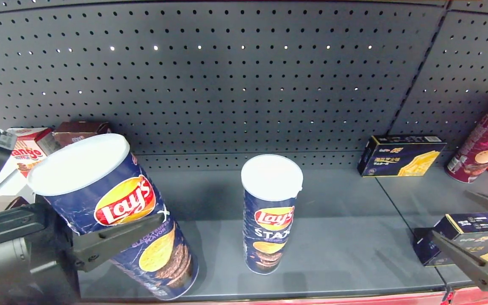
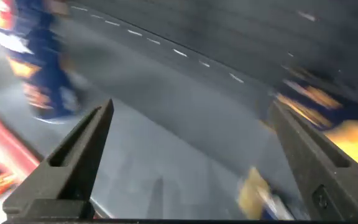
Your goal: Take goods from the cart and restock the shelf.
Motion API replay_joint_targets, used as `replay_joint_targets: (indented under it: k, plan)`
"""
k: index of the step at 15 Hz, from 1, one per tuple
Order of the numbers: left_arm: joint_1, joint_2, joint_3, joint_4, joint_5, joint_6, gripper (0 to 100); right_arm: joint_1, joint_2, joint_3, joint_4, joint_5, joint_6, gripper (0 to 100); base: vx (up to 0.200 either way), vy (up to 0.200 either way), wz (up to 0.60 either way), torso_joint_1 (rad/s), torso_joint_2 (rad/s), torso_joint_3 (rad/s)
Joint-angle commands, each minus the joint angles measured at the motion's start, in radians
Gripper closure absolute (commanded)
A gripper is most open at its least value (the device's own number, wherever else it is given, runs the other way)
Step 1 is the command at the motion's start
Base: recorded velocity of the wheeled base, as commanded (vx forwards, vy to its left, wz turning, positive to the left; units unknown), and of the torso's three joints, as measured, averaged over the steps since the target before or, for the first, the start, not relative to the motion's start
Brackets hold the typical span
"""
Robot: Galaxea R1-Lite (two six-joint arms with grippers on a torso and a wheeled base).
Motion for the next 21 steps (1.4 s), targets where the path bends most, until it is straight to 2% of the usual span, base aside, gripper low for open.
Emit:
replay_joint_targets:
  k: [1,4,6,7,8,13,16,21]
  plan:
    - [-0.002,-0.023,0.007,0.001,0.000,0.000,100,-0.130,-0.216,0.046,0.119,-0.014,0.054,0,0.000,0.000,0.00,0.000,0.00,0.000]
    - [-0.002,-0.040,0.024,-0.002,0.001,0.000,100,-0.150,-0.489,0.046,0.412,-0.045,0.073,0,0.000,0.000,0.00,0.000,0.00,0.000]
    - [-0.002,-0.055,0.039,-0.001,0.001,0.000,100,-0.150,-0.754,0.042,0.705,-0.074,0.074,0,0.000,0.000,0.00,0.000,0.00,0.000]
    - [-0.002,-0.064,0.047,-0.001,0.000,0.000,100,-0.150,-0.969,0.016,0.952,-0.086,0.074,0,0.000,0.000,0.00,0.000,0.00,0.000]
    - [-0.002,-0.064,0.051,-0.001,0.000,0.000,100,-0.138,-1.043,0.000,1.087,-0.116,0.068,0,0.000,0.000,0.00,0.000,0.00,0.000]
    - [-0.005,-0.063,0.038,-0.005,-0.003,0.000,100,-0.138,-1.043,0.049,1.073,-0.327,0.079,0,0.000,0.000,0.00,0.000,0.00,0.000]
    - [-0.008,-0.057,0.027,-0.007,-0.005,0.003,100,-0.138,-1.043,0.049,1.133,-0.422,0.137,0,0.000,0.000,0.00,0.000,0.00,0.000]
    - [-0.008,-0.057,0.042,-0.004,-0.005,0.006,100,-0.138,-1.043,0.048,1.136,-0.421,0.166,0,0.000,0.000,0.00,0.000,0.00,0.000]
